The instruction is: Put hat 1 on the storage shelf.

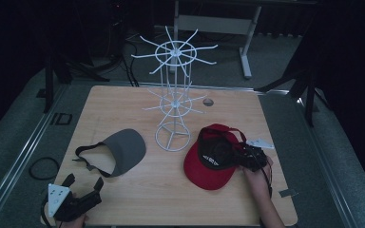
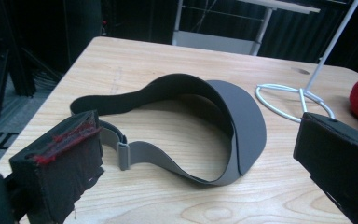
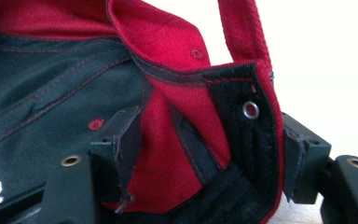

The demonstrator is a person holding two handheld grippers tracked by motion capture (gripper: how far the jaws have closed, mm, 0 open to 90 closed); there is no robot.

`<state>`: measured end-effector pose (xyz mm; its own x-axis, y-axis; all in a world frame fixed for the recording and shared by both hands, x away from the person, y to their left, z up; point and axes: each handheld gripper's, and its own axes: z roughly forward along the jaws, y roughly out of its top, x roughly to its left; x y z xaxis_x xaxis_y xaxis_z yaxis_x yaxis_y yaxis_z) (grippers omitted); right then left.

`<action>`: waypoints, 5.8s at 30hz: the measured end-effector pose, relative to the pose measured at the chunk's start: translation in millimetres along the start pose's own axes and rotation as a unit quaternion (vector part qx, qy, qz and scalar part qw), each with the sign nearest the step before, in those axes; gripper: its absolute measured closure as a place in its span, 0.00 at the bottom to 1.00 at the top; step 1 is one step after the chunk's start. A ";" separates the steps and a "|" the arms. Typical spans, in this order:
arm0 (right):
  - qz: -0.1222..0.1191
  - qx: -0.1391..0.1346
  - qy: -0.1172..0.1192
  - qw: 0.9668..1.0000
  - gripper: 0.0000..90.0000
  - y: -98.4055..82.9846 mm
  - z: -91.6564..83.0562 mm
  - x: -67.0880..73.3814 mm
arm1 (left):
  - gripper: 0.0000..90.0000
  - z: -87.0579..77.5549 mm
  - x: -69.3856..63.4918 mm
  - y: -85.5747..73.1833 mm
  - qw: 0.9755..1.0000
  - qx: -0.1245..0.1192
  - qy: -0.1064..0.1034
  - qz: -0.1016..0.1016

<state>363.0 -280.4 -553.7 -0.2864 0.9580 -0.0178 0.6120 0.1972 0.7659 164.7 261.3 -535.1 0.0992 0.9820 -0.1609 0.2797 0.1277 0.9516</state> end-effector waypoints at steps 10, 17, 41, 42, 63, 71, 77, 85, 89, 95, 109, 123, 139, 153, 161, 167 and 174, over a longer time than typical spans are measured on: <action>-0.075 0.010 0.006 0.997 0.72 1.4 0.3 11.2 | 0.02 -0.7 -0.5 0.7 1.000 -0.001 0.003 0.003; -0.112 0.022 0.006 0.993 0.94 5.2 1.2 23.7 | 0.02 -2.3 -2.4 1.1 0.999 0.014 -0.016 0.030; -0.069 -0.139 0.066 0.986 0.95 72.3 -97.5 13.4 | 0.02 -3.3 0.4 3.5 0.999 0.016 -0.039 0.015; -0.069 -0.146 0.068 0.984 0.95 76.0 -103.2 13.7 | 0.02 -3.5 -0.5 3.8 0.999 0.017 -0.040 0.019; -0.074 -0.211 0.066 0.972 0.95 106.7 -171.1 -1.6 | 0.02 14.4 -65.9 30.3 0.986 0.042 -0.146 0.070; -0.071 -0.218 0.075 0.970 0.95 99.9 -184.7 -1.4 | 0.04 34.7 -103.2 47.6 0.976 0.047 -0.192 0.092; -0.074 -0.219 0.078 0.970 0.95 97.6 -190.5 -1.5 | 0.04 51.5 -127.9 54.7 0.970 0.046 -0.216 0.100; -0.070 -0.226 0.095 0.967 0.95 93.6 -194.8 2.3 | 0.05 74.7 -162.6 67.1 0.961 0.073 -0.236 0.124; -0.071 -0.230 0.101 0.965 0.95 93.2 -197.2 6.4 | 0.05 80.5 -181.1 75.2 0.957 0.063 -0.249 0.137; -0.078 -0.232 0.107 0.964 0.95 92.9 -200.2 13.0 | 0.06 93.5 -208.8 87.9 0.950 0.053 -0.271 0.150; -0.087 -0.230 0.121 0.962 0.95 89.9 -207.4 21.5 | 0.06 122.5 -282.8 121.1 0.941 0.023 -0.265 0.211; -0.103 -0.237 0.139 0.956 0.95 88.7 -218.5 28.6 | 0.17 141.6 -315.8 148.2 0.937 0.018 -0.250 0.244; -0.090 -0.229 0.129 0.961 0.95 82.9 -212.1 30.8 | 0.98 141.7 -326.5 170.9 0.947 0.025 -0.243 0.208; -0.074 -0.232 0.132 0.961 0.81 73.8 -213.8 24.3 | 0.98 129.2 -338.8 194.0 0.943 -0.010 -0.260 0.208; -0.093 -0.237 0.157 0.954 0.55 66.3 -222.4 20.5 | 0.98 125.3 -336.3 201.6 0.940 -0.029 -0.263 0.216; -0.102 -0.254 0.184 0.944 0.50 61.1 -243.9 11.8 | 0.98 123.4 -323.4 206.3 0.932 -0.048 -0.297 0.203; -0.111 -0.238 0.165 0.951 0.56 62.8 -246.4 0.2 | 0.98 117.0 -307.7 208.1 0.895 -0.066 -0.379 0.224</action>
<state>219.7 -319.2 -347.2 -0.6326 0.7712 -0.0704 0.1291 0.1946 0.9723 304.1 -30.6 -318.2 0.8073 0.5677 0.1609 -0.0605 -0.1915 0.9796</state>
